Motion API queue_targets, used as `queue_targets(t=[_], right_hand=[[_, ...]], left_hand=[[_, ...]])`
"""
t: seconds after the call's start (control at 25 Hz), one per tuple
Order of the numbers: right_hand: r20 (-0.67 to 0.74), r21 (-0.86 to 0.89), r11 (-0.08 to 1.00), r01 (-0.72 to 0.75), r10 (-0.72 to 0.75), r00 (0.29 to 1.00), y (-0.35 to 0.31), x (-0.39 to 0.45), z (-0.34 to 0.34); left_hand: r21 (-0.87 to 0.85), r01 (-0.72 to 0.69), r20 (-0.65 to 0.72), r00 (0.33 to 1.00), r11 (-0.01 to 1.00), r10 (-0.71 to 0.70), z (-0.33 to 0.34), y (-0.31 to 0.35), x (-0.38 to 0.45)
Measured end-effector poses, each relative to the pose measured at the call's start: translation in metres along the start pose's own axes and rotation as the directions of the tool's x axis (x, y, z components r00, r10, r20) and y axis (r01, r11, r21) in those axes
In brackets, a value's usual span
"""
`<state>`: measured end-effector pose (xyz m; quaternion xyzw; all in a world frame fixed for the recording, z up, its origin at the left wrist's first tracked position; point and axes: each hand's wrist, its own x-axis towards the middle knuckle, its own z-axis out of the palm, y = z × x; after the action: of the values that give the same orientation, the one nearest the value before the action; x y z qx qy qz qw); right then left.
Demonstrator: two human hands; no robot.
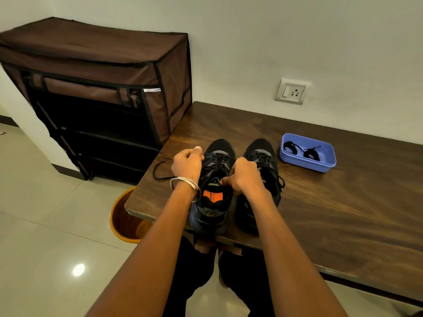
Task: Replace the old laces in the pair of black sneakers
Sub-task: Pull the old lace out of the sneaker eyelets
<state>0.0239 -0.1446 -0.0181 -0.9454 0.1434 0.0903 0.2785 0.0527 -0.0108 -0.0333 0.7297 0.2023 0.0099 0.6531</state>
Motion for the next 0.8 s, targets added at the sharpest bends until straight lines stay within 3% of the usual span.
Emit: queue_targets(t=[0.04, 0.08, 0.12, 0.16, 0.2, 0.28, 0.36, 0.4, 0.48, 0.68, 0.8], right_hand=[[-0.024, -0.058, 0.997, 0.041, -0.042, 0.999, -0.003, -0.002, 0.000], [-0.046, -0.104, 0.991, 0.089, -0.094, 0.995, -0.005, -0.003, -0.001], [-0.062, -0.140, 0.979, 0.146, -0.156, 0.986, -0.007, -0.004, -0.001], [-0.067, -0.170, 0.963, 0.209, -0.223, 0.973, -0.008, -0.003, -0.001], [-0.060, -0.210, 0.940, 0.270, -0.288, 0.956, -0.009, -0.003, -0.001], [-0.038, -0.343, 0.874, 0.344, -0.378, 0.925, -0.014, -0.004, 0.000], [-0.046, -0.436, 0.832, 0.343, -0.402, 0.915, -0.021, -0.008, 0.002], [-0.064, -0.452, 0.830, 0.328, -0.397, 0.916, -0.023, -0.010, 0.004], [-0.115, -0.468, 0.834, 0.293, -0.387, 0.915, -0.028, -0.016, 0.010], [-0.190, -0.494, 0.824, 0.276, -0.412, 0.891, -0.033, -0.020, 0.022], [-0.262, -0.322, 0.915, 0.243, -0.332, 0.906, -0.030, -0.018, 0.018]], left_hand=[[0.369, -0.107, 0.004, 0.994, 0.923, 0.113, 0.000, -0.001, -0.004], [0.612, -0.187, 0.031, 0.977, 0.769, 0.213, 0.000, -0.002, -0.006], [0.698, -0.248, 0.073, 0.958, 0.671, 0.279, -0.003, -0.001, -0.008], [0.686, -0.312, 0.125, 0.940, 0.657, 0.317, -0.009, 0.000, -0.008], [0.595, -0.380, 0.192, 0.923, 0.708, 0.333, -0.016, 0.001, -0.004], [0.451, -0.467, 0.457, 0.853, 0.760, 0.253, -0.027, 0.001, -0.004], [0.554, -0.575, 0.614, 0.771, 0.602, 0.172, -0.028, -0.004, -0.006], [0.608, -0.607, 0.607, 0.771, 0.512, 0.192, -0.026, -0.008, -0.005], [0.674, -0.596, 0.534, 0.801, 0.435, 0.271, -0.022, -0.013, -0.007], [0.724, -0.562, 0.450, 0.824, 0.400, 0.344, -0.015, -0.021, -0.011], [0.740, -0.520, 0.400, 0.850, 0.427, 0.342, -0.009, -0.027, -0.010]])
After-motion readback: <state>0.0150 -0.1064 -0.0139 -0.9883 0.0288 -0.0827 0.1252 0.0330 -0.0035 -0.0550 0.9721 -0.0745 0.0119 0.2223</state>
